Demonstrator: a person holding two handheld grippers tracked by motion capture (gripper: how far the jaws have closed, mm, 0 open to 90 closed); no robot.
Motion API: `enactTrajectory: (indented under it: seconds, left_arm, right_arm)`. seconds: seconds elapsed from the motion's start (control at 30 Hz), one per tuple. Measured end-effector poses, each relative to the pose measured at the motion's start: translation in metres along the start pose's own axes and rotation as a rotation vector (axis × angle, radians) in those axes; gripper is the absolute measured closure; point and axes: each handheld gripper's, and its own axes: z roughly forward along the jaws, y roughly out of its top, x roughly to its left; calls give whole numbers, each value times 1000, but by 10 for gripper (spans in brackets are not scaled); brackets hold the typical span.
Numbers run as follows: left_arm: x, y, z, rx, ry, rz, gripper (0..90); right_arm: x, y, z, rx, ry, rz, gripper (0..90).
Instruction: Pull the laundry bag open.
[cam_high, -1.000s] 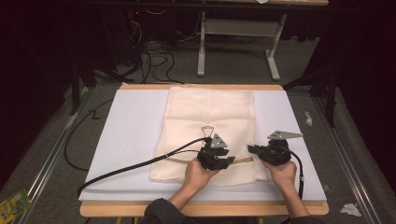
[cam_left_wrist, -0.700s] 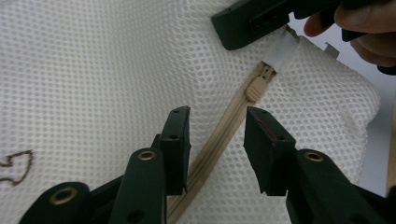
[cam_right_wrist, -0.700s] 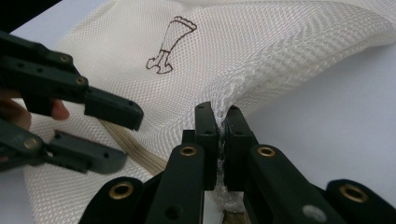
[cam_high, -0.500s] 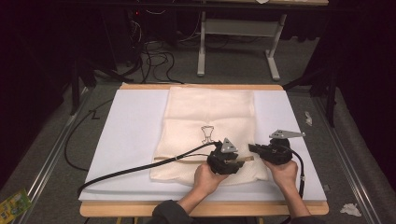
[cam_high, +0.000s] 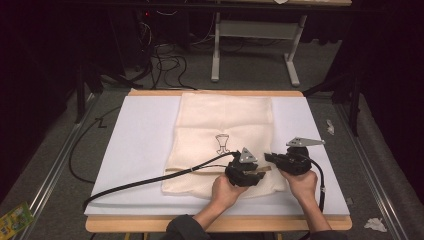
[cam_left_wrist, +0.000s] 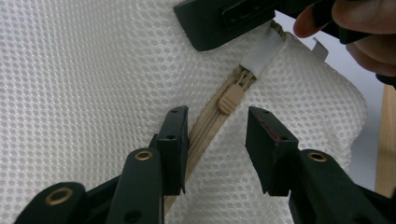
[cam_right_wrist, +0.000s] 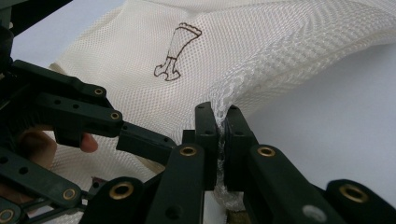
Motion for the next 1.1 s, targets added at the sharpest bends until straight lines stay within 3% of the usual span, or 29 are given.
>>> enactTrajectory:
  seconds: [0.57,0.73,1.1]
  left_arm:
    - [-2,-1,4,-11,-10,36,646]
    - [-4,-2,3,-7,-5,37,642]
    - [-10,-3,-3,-3,26,79,635]
  right_arm:
    - [1,0,4,-3,5,-4,882]
    - [2,-1,5,5,4,-7,882]
    - [2,-2,3,-7,10,-1,882]
